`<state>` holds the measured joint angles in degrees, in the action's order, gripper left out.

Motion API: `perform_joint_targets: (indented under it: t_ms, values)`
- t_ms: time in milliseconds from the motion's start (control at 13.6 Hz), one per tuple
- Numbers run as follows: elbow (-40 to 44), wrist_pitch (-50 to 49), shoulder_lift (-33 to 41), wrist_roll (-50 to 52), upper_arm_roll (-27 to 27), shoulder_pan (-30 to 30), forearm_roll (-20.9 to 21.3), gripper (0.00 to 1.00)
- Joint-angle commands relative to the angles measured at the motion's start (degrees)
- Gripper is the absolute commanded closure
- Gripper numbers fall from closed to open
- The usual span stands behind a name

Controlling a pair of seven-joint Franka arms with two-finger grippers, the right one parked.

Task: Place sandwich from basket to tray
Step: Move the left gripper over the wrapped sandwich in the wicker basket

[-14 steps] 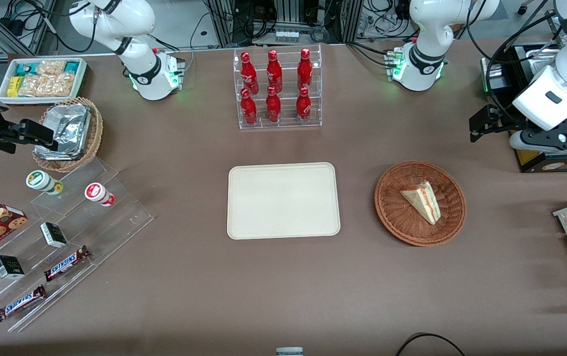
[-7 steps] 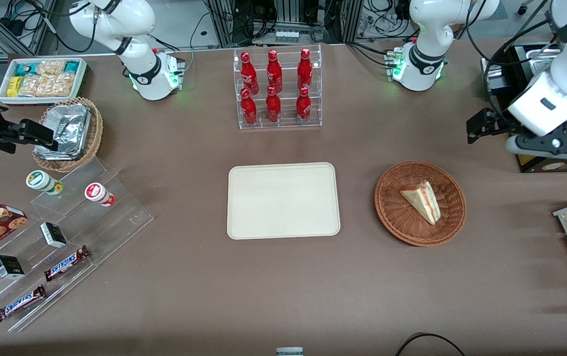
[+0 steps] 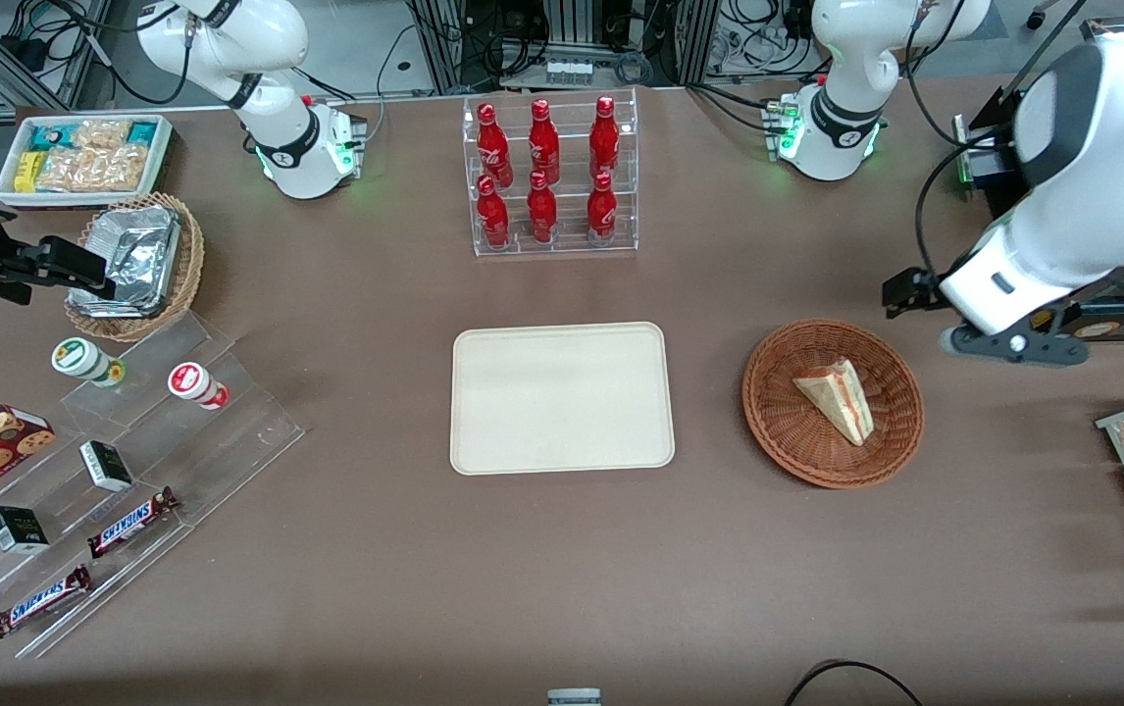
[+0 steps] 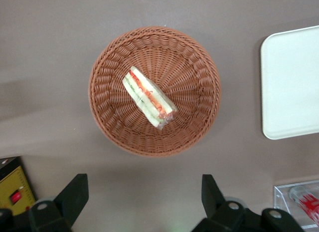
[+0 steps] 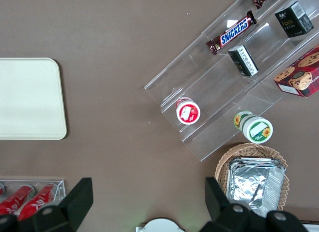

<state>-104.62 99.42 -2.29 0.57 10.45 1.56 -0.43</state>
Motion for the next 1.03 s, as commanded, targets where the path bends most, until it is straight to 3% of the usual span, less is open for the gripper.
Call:
perform_joint_targets:
  t_ms: [0,664,959]
  values:
    - [-6.9,6.3,1.6,1.2,0.0,-0.2,-0.4,0.0]
    - [-21.5,25.0,1.4,18.9,0.0,-1.9,-0.1,0.0]
    - [-21.9,30.4,-2.1,36.2,0.0,-1.8,-0.4,0.0]
